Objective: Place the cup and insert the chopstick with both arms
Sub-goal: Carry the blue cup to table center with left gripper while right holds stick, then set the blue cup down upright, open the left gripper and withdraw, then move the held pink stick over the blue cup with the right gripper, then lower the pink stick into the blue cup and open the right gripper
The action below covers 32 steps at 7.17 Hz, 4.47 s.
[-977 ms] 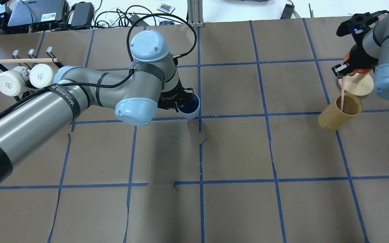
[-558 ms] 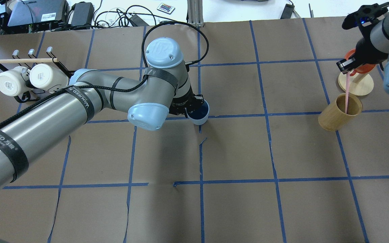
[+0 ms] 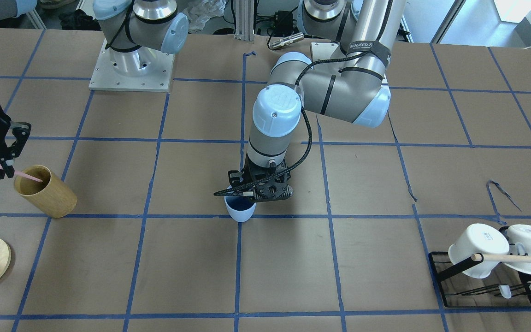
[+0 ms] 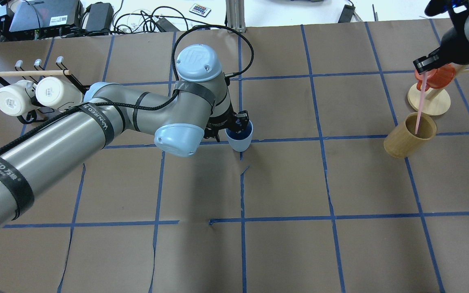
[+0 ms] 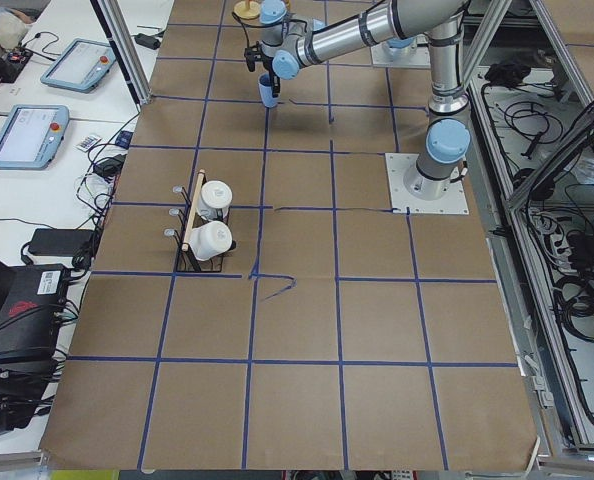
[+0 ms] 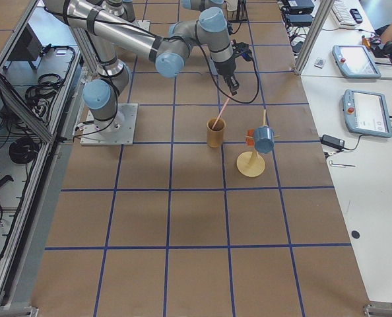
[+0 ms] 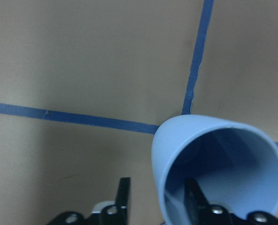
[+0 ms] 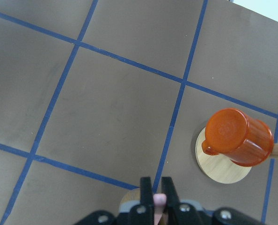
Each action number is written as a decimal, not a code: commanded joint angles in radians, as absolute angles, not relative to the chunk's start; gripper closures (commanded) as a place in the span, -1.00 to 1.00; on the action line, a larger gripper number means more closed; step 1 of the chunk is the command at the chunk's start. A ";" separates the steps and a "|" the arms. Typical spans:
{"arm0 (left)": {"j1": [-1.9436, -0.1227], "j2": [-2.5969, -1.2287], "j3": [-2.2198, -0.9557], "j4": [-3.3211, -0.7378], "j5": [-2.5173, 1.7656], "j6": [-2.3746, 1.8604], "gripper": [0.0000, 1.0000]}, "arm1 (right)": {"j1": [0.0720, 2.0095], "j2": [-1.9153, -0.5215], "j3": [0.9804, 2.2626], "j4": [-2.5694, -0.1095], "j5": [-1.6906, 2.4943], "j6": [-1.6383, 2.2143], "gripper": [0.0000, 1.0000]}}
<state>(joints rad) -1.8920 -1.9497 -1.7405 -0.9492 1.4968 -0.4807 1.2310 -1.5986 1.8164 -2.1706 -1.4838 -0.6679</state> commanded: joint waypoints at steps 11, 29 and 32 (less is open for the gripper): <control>-1.522 -1.591 -1.540 -1.417 1.560 0.020 -1.00 | 1.773 -1.439 1.566 -2.319 -1.507 0.127 1.00; -1.516 -1.594 -1.543 -1.413 1.557 0.018 -1.00 | 1.899 -1.382 1.473 -1.996 -1.694 0.336 -1.00; -1.519 -1.597 -1.545 -1.413 1.565 0.018 -1.00 | 1.760 -1.400 1.434 -1.714 -1.605 0.296 -1.00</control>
